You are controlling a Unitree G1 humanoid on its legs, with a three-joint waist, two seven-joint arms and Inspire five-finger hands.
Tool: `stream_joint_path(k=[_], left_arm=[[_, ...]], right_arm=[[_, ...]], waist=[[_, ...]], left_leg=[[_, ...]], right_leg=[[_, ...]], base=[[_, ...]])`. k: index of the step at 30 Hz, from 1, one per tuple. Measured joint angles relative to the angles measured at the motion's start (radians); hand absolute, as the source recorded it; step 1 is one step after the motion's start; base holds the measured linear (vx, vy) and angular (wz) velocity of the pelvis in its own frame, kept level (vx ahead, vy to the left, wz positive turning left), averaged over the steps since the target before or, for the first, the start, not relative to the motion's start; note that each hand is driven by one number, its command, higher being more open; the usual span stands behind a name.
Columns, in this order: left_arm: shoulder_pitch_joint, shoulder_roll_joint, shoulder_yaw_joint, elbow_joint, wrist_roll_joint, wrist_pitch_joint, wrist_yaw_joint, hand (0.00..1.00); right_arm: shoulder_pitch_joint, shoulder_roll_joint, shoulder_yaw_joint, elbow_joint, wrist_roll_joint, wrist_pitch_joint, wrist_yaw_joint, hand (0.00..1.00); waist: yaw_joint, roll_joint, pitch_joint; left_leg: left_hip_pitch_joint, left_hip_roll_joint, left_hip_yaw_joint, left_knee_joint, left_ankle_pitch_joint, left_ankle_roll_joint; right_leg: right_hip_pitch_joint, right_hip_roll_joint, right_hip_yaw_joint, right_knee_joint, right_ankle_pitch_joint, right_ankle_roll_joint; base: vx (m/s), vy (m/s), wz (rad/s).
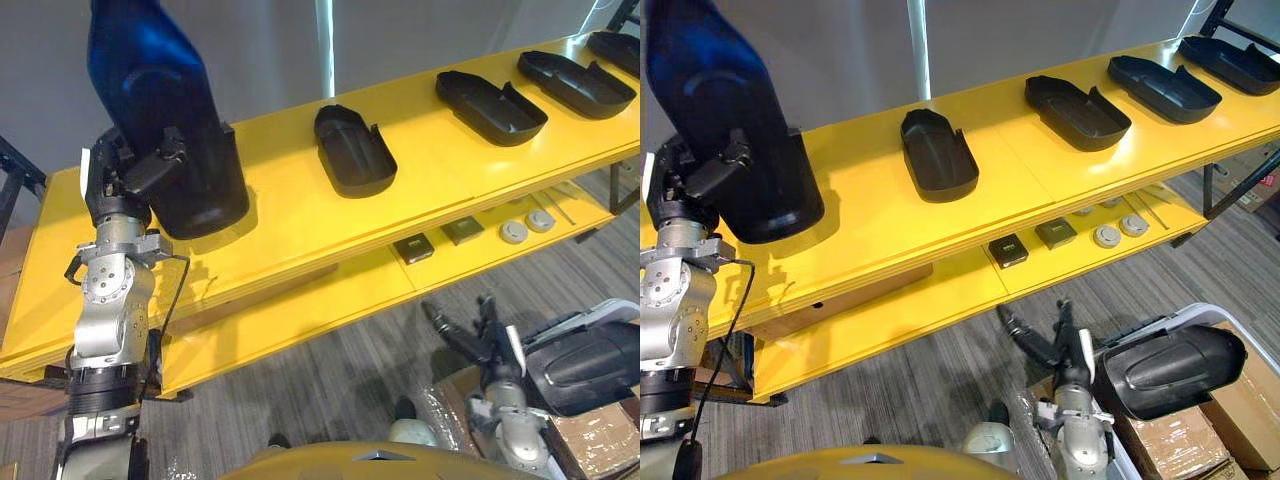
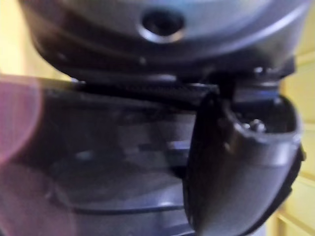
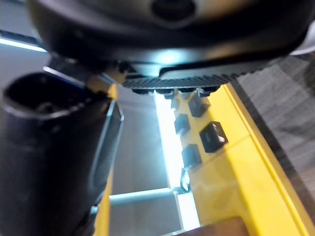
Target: Walk over and take three plastic housings, then place them on the shelf
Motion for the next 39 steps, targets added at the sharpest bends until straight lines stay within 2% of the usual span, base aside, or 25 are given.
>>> stream_joint_path(k=[4,6,9,15,21,23,27,33,39], left_arm=[[-0.091,0.038,-0.071,0.218,-0.028,0.029,0.027,0.00],[-0.112,0.039,-0.073,0.242,-0.075,0.032,0.034,0.00],[-0.129,0.044,-0.073,0.250,-0.110,0.032,0.052,0.00],[-0.176,0.050,-0.075,0.275,-0.176,0.054,0.034,0.00],[-0.252,0.083,-0.086,0.318,-0.218,0.160,-0.039,0.00],[-0.298,0.103,-0.117,0.356,-0.218,0.201,-0.053,0.00],[-0.361,0.110,-0.158,0.437,-0.214,0.244,-0.069,0.00],[-0.409,0.156,-0.193,0.499,-0.209,0.270,-0.111,0.00],[-0.444,0.163,-0.201,0.553,-0.204,0.285,-0.111,0.00]], right_arm=[[-0.030,-0.029,0.116,0.134,-0.041,0.001,-0.013,1.00],[-0.063,-0.021,0.134,0.245,-0.038,0.001,-0.052,1.00],[-0.077,-0.020,0.132,0.319,-0.037,0.002,-0.076,1.00],[-0.078,-0.018,0.127,0.349,-0.038,0.007,-0.085,1.00],[-0.093,-0.017,0.127,0.425,-0.038,0.018,-0.101,1.00],[-0.099,-0.018,0.128,0.432,-0.038,0.018,-0.105,1.00],[-0.108,-0.016,0.140,0.434,-0.038,0.018,-0.121,1.00],[-0.118,-0.017,0.141,0.456,-0.037,0.018,-0.123,1.00],[-0.124,-0.018,0.143,0.479,-0.037,0.018,-0.125,1.00]], waist=[[0.016,-0.009,-0.001],[0.021,-0.016,-0.001],[0.023,-0.025,0.005],[0.018,-0.047,0.035],[0.018,-0.049,0.059],[0.016,-0.053,0.066],[0.010,-0.064,0.082],[0.001,-0.066,0.083],[-0.007,-0.064,0.084]], left_leg=[[-0.037,0.000,-0.015,0.002,0.013,0.002],[-0.046,-0.001,-0.020,0.002,0.013,0.002],[-0.048,0.000,-0.021,0.004,0.013,0.002],[-0.049,0.002,-0.022,0.008,0.013,0.003],[-0.050,0.002,-0.018,0.007,0.014,0.003],[-0.053,0.003,-0.017,0.007,0.015,0.003],[-0.052,0.003,-0.014,0.006,0.015,0.003],[-0.045,0.002,-0.011,0.008,0.015,0.003],[-0.046,0.003,-0.012,0.015,0.015,0.003]], right_leg=[[-0.029,0.000,-0.007,0.003,0.001,0.000],[-0.035,-0.001,-0.006,0.005,0.001,0.000],[-0.037,-0.001,-0.006,0.007,-0.001,-0.004],[-0.041,-0.001,-0.004,0.024,-0.018,-0.018],[-0.053,-0.001,0.004,0.039,-0.021,-0.013],[-0.058,-0.001,0.005,0.041,-0.019,-0.012],[-0.059,0.000,0.008,0.041,-0.019,-0.011],[-0.057,0.000,0.007,0.041,-0.019,-0.012],[-0.054,0.000,0.004,0.040,-0.017,-0.010]], base=[[0.00,-0.014,0.10],[0.02,-0.007,0.09],[0.01,-0.001,0.02],[-0.02,-0.003,0.00],[0.00,-0.001,-0.01],[0.00,0.000,0.00],[0.00,0.000,0.00],[0.00,0.000,0.00],[0.00,0.000,0.00]])
